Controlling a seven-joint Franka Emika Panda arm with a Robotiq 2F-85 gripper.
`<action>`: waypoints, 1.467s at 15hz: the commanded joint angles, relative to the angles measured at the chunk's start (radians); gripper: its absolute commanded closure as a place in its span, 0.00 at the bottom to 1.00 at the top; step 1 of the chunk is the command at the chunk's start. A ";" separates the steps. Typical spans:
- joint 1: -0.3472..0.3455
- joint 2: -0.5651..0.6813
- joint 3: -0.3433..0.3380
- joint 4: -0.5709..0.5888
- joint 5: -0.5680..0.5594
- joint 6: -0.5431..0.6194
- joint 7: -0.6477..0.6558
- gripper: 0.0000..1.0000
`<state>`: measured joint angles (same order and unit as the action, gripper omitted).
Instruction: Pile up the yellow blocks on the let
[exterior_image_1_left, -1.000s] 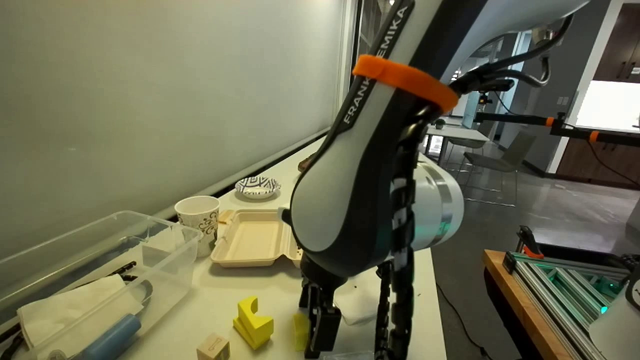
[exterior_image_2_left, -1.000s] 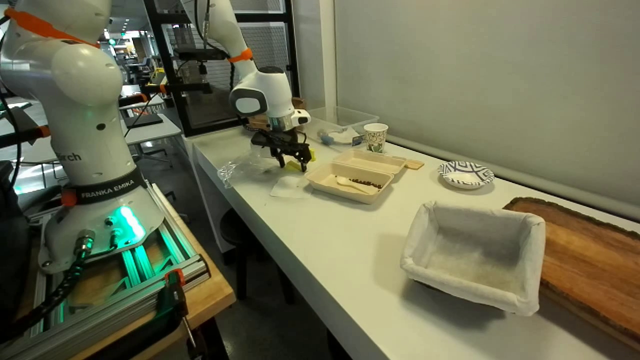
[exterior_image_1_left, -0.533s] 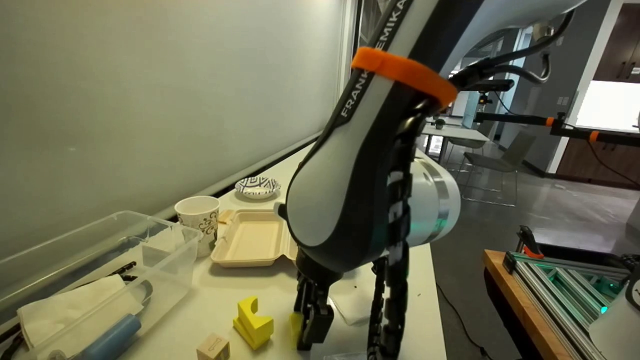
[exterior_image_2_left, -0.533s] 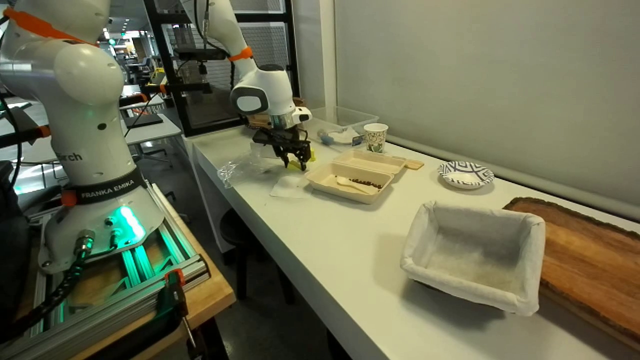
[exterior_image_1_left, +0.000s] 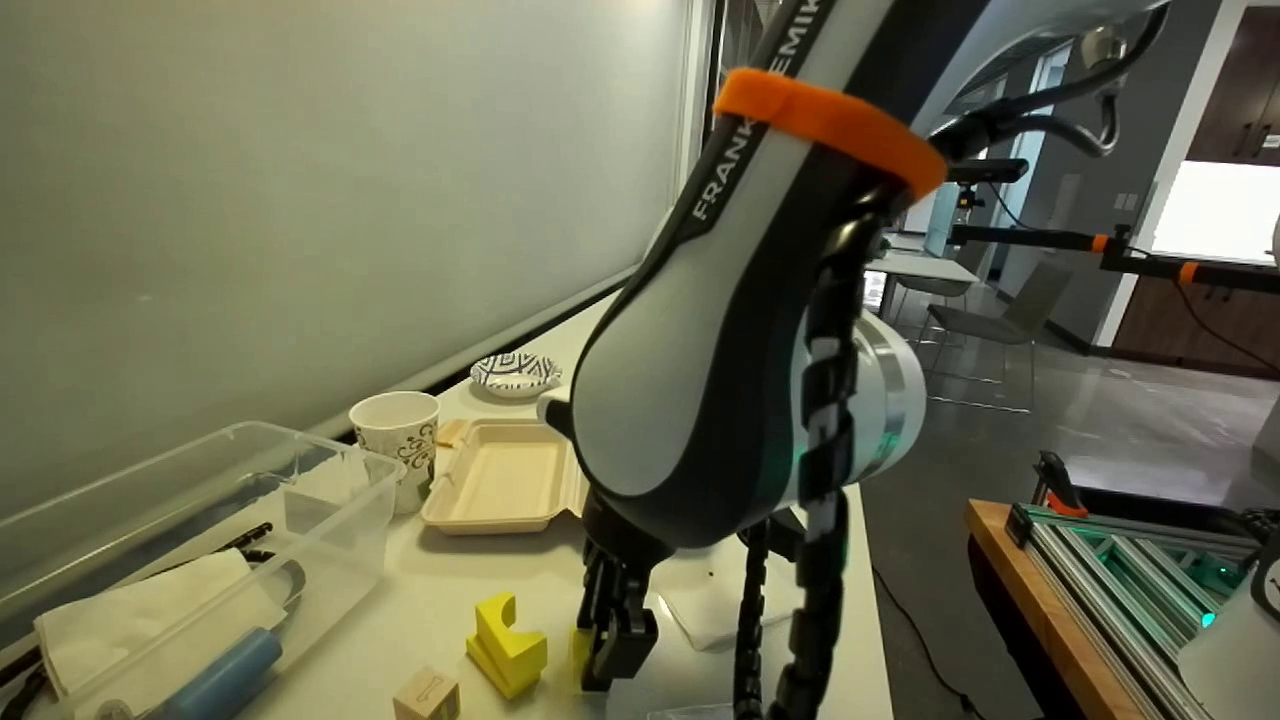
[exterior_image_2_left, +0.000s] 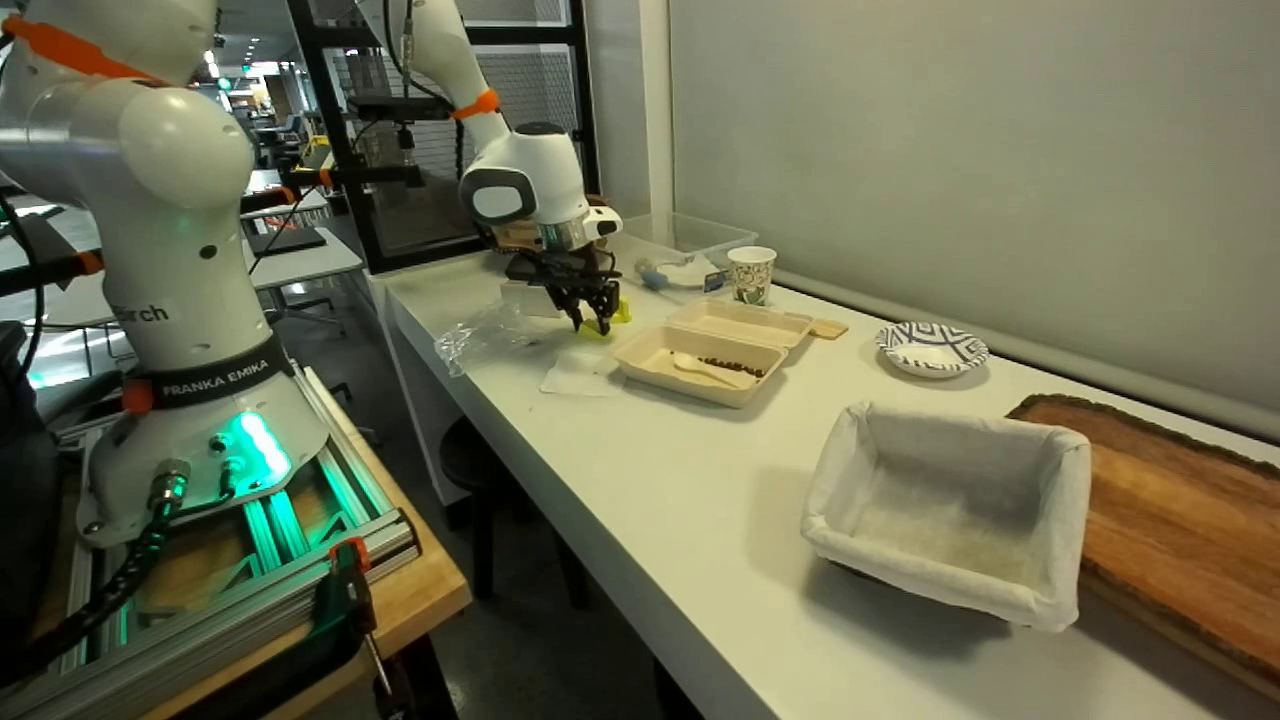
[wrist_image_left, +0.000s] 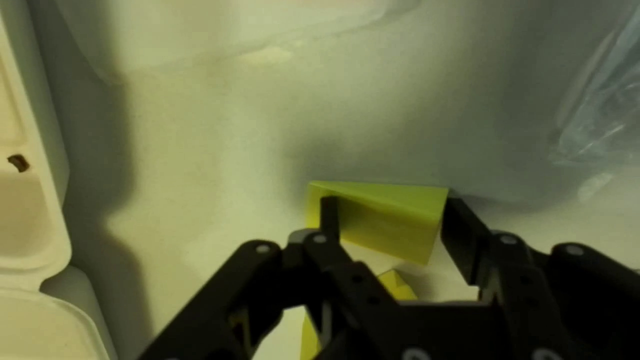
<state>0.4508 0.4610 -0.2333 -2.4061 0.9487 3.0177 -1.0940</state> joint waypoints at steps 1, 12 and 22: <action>0.051 0.021 -0.041 0.003 -0.045 -0.021 0.056 0.70; -0.205 -0.053 0.126 -0.046 -0.806 -0.003 0.673 1.00; -0.262 -0.114 0.157 -0.075 -1.037 -0.144 0.953 1.00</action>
<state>0.2296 0.3783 -0.1158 -2.4396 -0.0571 2.9494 -0.2059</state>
